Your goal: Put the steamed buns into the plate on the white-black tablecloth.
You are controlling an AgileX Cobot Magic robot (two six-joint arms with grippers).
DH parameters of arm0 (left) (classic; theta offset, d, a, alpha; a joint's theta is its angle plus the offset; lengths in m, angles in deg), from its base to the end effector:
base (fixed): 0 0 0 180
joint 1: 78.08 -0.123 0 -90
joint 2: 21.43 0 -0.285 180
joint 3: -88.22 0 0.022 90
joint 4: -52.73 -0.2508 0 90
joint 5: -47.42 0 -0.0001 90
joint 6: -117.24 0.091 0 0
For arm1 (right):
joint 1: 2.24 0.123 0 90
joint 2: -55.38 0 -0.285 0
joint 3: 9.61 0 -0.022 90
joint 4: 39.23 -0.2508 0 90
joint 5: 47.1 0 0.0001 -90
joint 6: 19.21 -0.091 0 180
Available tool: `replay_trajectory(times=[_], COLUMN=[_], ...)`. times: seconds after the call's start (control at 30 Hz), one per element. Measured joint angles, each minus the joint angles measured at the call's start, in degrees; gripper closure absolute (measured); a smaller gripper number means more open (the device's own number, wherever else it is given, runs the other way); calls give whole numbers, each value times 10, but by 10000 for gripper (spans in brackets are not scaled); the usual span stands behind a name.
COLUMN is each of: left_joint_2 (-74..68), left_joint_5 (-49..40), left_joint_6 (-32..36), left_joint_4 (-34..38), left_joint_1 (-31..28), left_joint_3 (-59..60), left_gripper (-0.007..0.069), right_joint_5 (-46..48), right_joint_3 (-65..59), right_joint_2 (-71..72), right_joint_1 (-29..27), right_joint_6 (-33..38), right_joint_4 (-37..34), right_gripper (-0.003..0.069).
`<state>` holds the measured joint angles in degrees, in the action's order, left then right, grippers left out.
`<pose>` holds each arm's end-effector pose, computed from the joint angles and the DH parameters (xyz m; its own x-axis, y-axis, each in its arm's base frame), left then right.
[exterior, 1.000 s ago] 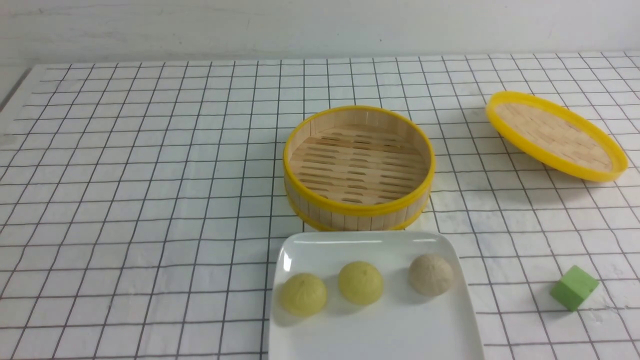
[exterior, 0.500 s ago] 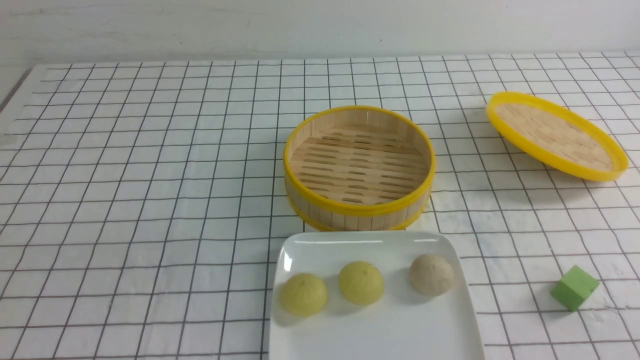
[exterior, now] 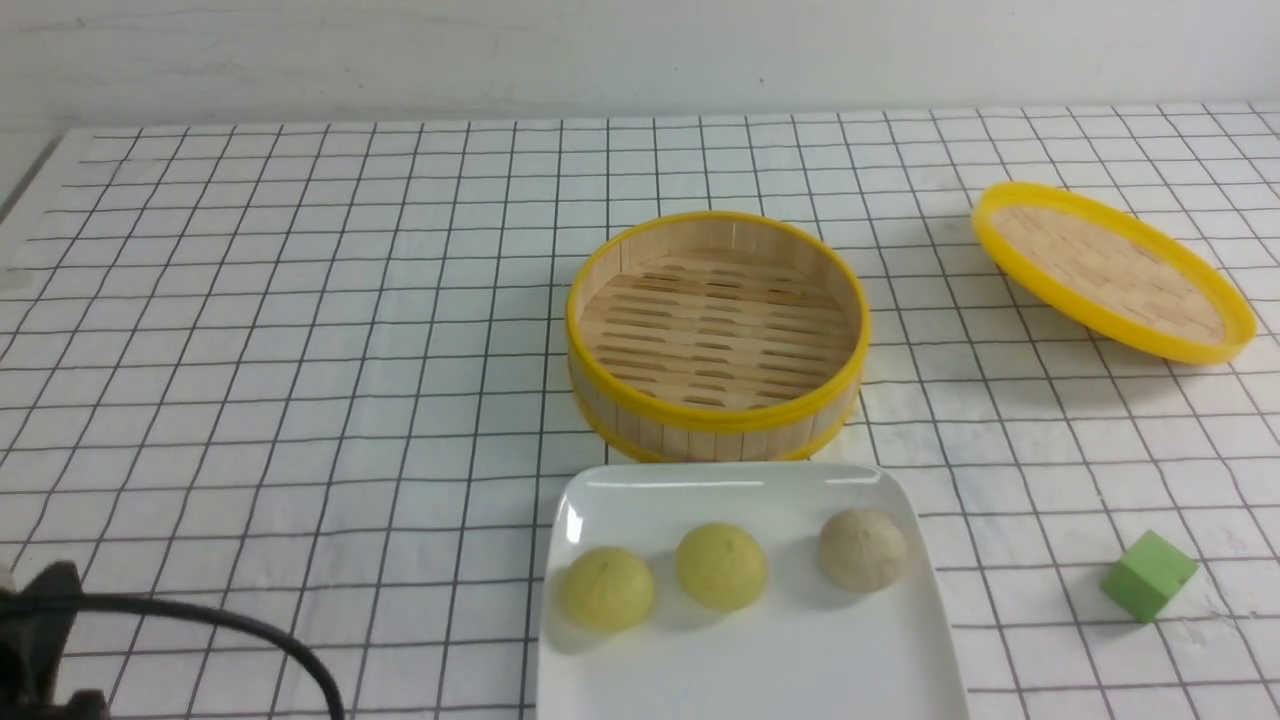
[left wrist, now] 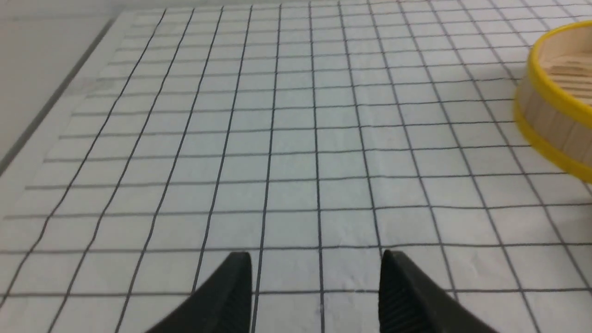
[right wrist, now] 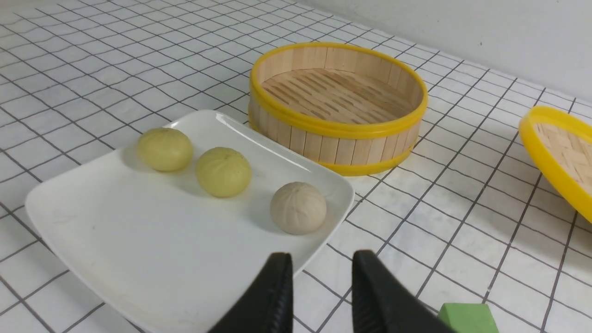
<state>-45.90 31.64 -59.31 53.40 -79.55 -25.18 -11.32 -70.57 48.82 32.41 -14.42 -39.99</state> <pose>0.0788 0.0017 0.2319 -0.2905 0.0415 -0.9560 -0.0084 0.9989 0.0459 0.0232 0.0169 0.2508 -0.1469 -0.1900 -0.9707 -0.5870 0.8066 -0.0690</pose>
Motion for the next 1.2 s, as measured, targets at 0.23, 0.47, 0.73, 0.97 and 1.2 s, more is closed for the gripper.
replay_trajectory(times=[0.23,0.47,0.73,0.97,1.2], left_joint_2=[118,161,173,173,173], left_joint_5=[23,-8,-57,-61,-61], left_joint_6=[4,5,5,5,5], left_joint_4=[4,5,6,6,6], left_joint_1=[-6,-11,-11,-11,-11], left_joint_3=[101,122,120,120,120], left_gripper=[234,234,234,234,234], right_joint_5=[0,0,0,0,0], right_joint_3=[0,0,0,0,0], right_joint_2=[0,0,0,0,0], right_joint_1=[0,0,0,0,0], right_joint_6=[0,0,0,0,0], right_joint_4=[0,0,1,2,2], right_gripper=[444,442,432,426,422])
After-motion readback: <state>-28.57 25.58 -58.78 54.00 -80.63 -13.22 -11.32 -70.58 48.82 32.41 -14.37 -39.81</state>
